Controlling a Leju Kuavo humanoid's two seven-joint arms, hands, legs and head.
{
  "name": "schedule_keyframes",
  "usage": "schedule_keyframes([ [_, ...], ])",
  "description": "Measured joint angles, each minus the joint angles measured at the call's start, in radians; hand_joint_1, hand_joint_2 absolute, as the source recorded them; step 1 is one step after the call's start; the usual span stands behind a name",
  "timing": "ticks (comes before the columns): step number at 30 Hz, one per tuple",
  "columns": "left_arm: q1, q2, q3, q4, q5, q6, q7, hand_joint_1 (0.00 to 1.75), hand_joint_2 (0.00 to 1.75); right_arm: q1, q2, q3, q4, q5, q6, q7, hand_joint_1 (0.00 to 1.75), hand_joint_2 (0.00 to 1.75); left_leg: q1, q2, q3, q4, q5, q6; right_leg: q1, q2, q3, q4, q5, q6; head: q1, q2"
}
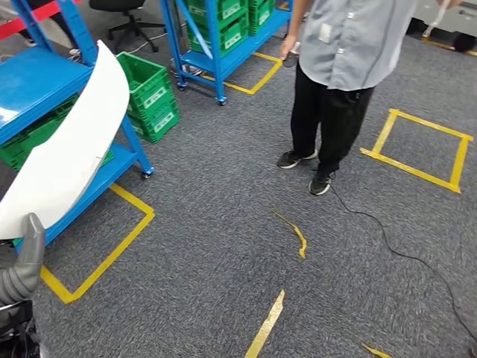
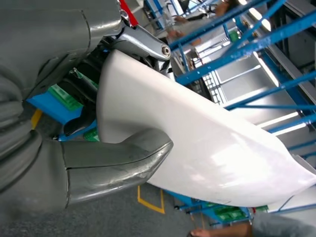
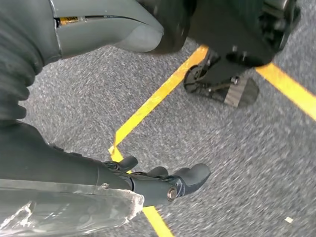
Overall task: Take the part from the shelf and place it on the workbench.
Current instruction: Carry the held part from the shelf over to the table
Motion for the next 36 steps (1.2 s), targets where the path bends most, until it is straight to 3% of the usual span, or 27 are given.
schedule_keyframes([
  [2, 0.003, -0.001, 0.002, -0.002, -0.004, 0.004, -0.001, 1.68, 1.75, -0.002, 0.0, 0.0, 0.0, 0.0, 0.0, 0.0, 0.0, 1.75, 0.003, -0.049, -0.05, 0.114, -0.065, -0.007, -0.003, 0.022, -0.003, -0.001, 0.004, -0.007, -0.003, 0.0],
  [3, 0.004, -0.001, 0.003, -0.003, -0.004, 0.006, -0.002, 1.68, 1.75, -0.003, 0.0, 0.0, 0.0, 0.0, 0.0, 0.0, 0.0, 1.75, 0.003, -0.061, -0.084, 0.185, -0.096, -0.008, -0.003, 0.034, -0.005, -0.001, 0.004, -0.009, -0.004, 0.0],
  [4, 0.005, -0.001, 0.004, -0.003, -0.004, 0.007, -0.002, 1.68, 1.75, -0.003, 0.0, 0.0, 0.0, 0.0, 0.0, -0.001, 0.0, 1.75, 0.003, -0.066, -0.112, 0.239, -0.111, -0.008, -0.003, 0.046, -0.006, -0.001, 0.005, -0.01, -0.004, 0.0],
  [5, 0.006, -0.001, 0.006, -0.003, -0.004, 0.008, -0.002, 1.68, 1.75, -0.002, 0.0, -0.001, 0.0, 0.0, 0.001, -0.001, 0.0, 1.75, 0.003, -0.068, -0.124, 0.261, -0.107, -0.007, -0.003, 0.06, -0.007, -0.001, 0.006, -0.01, -0.004, 0.0],
  [6, 0.006, -0.001, 0.008, -0.003, -0.004, 0.01, -0.003, 1.68, 1.75, -0.001, 0.0, -0.001, 0.0, 0.0, 0.001, -0.001, 0.0, 1.75, 0.003, -0.071, -0.118, 0.242, -0.083, -0.005, -0.004, 0.074, -0.007, -0.001, 0.008, -0.009, -0.004, 0.0],
  [7, 0.006, -0.002, 0.011, -0.003, -0.005, 0.013, -0.004, 1.68, 1.75, -0.001, 0.001, -0.001, 0.0, 0.0, 0.002, -0.001, 0.0, 1.75, 0.004, -0.078, -0.094, 0.188, -0.046, -0.003, -0.004, 0.089, -0.007, -0.001, 0.009, -0.007, -0.005, 0.0],
  [9, 0.007, -0.003, 0.019, -0.006, -0.007, 0.019, -0.009, 1.68, 1.75, -0.002, 0.002, -0.001, 0.0, 0.0, 0.004, -0.001, 0.0, 1.75, 0.01, -0.131, -0.032, 0.048, 0.018, 0.002, -0.005, 0.116, -0.01, 0.001, 0.013, 0.0, -0.004, 0.0],
  [11, 0.007, -0.004, 0.024, -0.009, -0.009, 0.023, -0.012, 1.68, 1.75, -0.003, 0.003, -0.002, 0.0, 0.0, 0.005, -0.002, 0.0, 1.75, 0.013, -0.173, -0.004, -0.022, 0.034, 0.007, -0.007, 0.139, -0.02, 0.002, 0.018, 0.012, -0.004, 0.0],
  [13, 0.007, -0.005, 0.025, -0.011, -0.011, 0.025, -0.013, 1.68, 1.75, 0.0, 0.004, -0.002, 0.0, 0.0, 0.006, -0.002, 0.0, 1.75, 0.011, -0.158, -0.003, -0.03, 0.035, 0.016, -0.011, 0.16, -0.031, -0.003, 0.027, 0.027, -0.004, 0.0],
  [14, 0.007, -0.006, 0.025, -0.012, -0.012, 0.025, -0.014, 1.68, 1.75, 0.002, 0.005, -0.002, 0.0, 0.0, 0.006, -0.002, 0.0, 1.75, 0.01, -0.145, -0.002, -0.034, 0.038, 0.023, -0.011, 0.15, -0.037, 0.0, 0.025, 0.032, -0.003, 0.0],
  [15, 0.007, -0.008, 0.025, -0.014, -0.013, 0.025, -0.015, 1.68, 1.75, 0.004, 0.005, -0.002, 0.0, 0.0, 0.006, -0.002, 0.0, 1.75, 0.01, -0.13, 0.0, -0.038, 0.041, 0.03, -0.01, 0.124, -0.049, 0.018, 0.013, 0.036, -0.001, 0.0],
  [17, 0.008, -0.011, 0.026, -0.017, -0.014, 0.025, -0.015, 1.68, 1.75, 0.001, 0.006, -0.003, 0.0, 0.0, 0.006, -0.002, 0.0, 1.75, 0.008, -0.098, 0.003, -0.042, 0.041, 0.04, -0.006, 0.054, -0.098, 0.119, -0.048, 0.041, 0.001, 0.0],
  [19, 0.01, -0.012, 0.026, -0.018, -0.011, 0.024, -0.016, 1.68, 1.75, -0.002, 0.006, -0.003, 0.0, 0.0, 0.005, -0.002, 0.0, 1.75, 0.004, -0.065, 0.004, -0.041, 0.039, 0.044, -0.006, 0.026, -0.157, 0.252, -0.11, 0.047, 0.001, 0.0],
  [20, 0.01, -0.013, 0.027, -0.018, -0.008, 0.023, -0.016, 1.68, 1.75, -0.002, 0.006, -0.003, 0.0, 0.0, 0.005, -0.002, 0.0, 1.75, 0.004, -0.05, 0.004, -0.041, 0.039, 0.044, -0.006, 0.023, -0.168, 0.283, -0.117, 0.049, 0.001, 0.0],
  [21, 0.01, -0.013, 0.027, -0.018, -0.006, 0.021, -0.017, 1.68, 1.75, -0.001, 0.006, -0.003, 0.0, 0.0, 0.006, -0.002, 0.0, 1.75, 0.003, -0.037, 0.006, -0.041, 0.038, 0.044, -0.006, 0.02, -0.158, 0.274, -0.106, 0.049, 0.002, 0.0],
  [23, 0.01, -0.014, 0.027, -0.018, -0.003, 0.016, -0.018, 1.68, 1.75, 0.0, 0.006, -0.004, 0.0, 0.0, 0.006, -0.002, 0.0, 1.75, 0.003, -0.014, 0.012, -0.04, 0.033, 0.039, -0.005, -0.006, -0.081, 0.151, -0.049, 0.048, 0.002, 0.0],
  [25, 0.009, -0.015, 0.028, -0.018, -0.002, 0.011, -0.019, 1.68, 1.75, -0.002, 0.007, -0.004, 0.0, 0.001, 0.007, -0.002, 0.0, 1.75, -0.004, 0.006, 0.018, -0.036, 0.025, 0.029, -0.001, -0.046, -0.008, 0.032, -0.012, 0.037, 0.0, 0.0],
  [26, 0.009, -0.015, 0.028, -0.018, -0.002, 0.01, -0.02, 1.68, 1.75, -0.004, 0.008, -0.005, 0.0, 0.001, 0.007, -0.002, 0.0, 1.75, -0.007, 0.015, 0.021, -0.035, 0.022, 0.025, 0.001, -0.056, 0.007, 0.007, -0.008, 0.03, -0.002, 0.0],
  [29, 0.008, -0.016, 0.03, -0.019, -0.002, 0.009, -0.023, 1.68, 1.75, -0.003, 0.008, -0.005, 0.0, 0.001, 0.007, -0.002, 0.0, 1.75, -0.005, 0.033, 0.023, -0.034, 0.017, 0.012, 0.004, -0.028, 0.001, 0.002, -0.005, 0.01, -0.003, 0.0],
  [31, 0.008, -0.017, 0.032, -0.02, -0.002, 0.009, -0.024, 1.68, 1.75, -0.002, 0.008, -0.005, 0.0, 0.001, 0.007, -0.002, 0.0, 1.75, -0.001, -0.002, 0.004, 0.014, -0.02, 0.001, -0.001, -0.005, -0.001, -0.003, 0.001, -0.002, -0.006, 0.0],
  [33, 0.009, -0.017, 0.034, -0.021, -0.001, 0.009, -0.025, 1.68, 1.75, -0.004, 0.008, -0.006, 0.0, 0.001, 0.006, -0.002, 0.0, 1.75, 0.003, -0.051, -0.053, 0.136, -0.084, -0.004, -0.005, 0.019, -0.003, -0.004, 0.004, -0.008, -0.01, 0.0],
  [34, 0.01, -0.018, 0.036, -0.021, -0.001, 0.009, -0.025, 1.68, 1.75, -0.005, 0.008, -0.006, 0.0, 0.001, 0.006, -0.002, 0.0, 1.75, 0.004, -0.062, -0.085, 0.201, -0.109, -0.006, -0.005, 0.033, -0.004, -0.004, 0.004, -0.009, -0.011, 0.0],
  [35, 0.01, -0.018, 0.038, -0.021, -0.001, 0.009, -0.025, 1.68, 1.75, -0.004, 0.008, -0.006, 0.0, 0.001, 0.006, -0.002, 0.0, 1.75, 0.004, -0.066, -0.108, 0.242, -0.116, -0.006, -0.005, 0.047, -0.004, -0.004, 0.004, -0.009, -0.011, 0.0],
  [36, 0.01, -0.018, 0.041, -0.021, -0.001, 0.01, -0.025, 1.68, 1.75, -0.004, 0.008, -0.006, 0.0, 0.001, 0.007, -0.002, 0.0, 1.75, 0.005, -0.069, -0.115, 0.248, -0.103, -0.006, -0.006, 0.061, -0.004, -0.003, 0.005, -0.008, -0.011, 0.0],
])
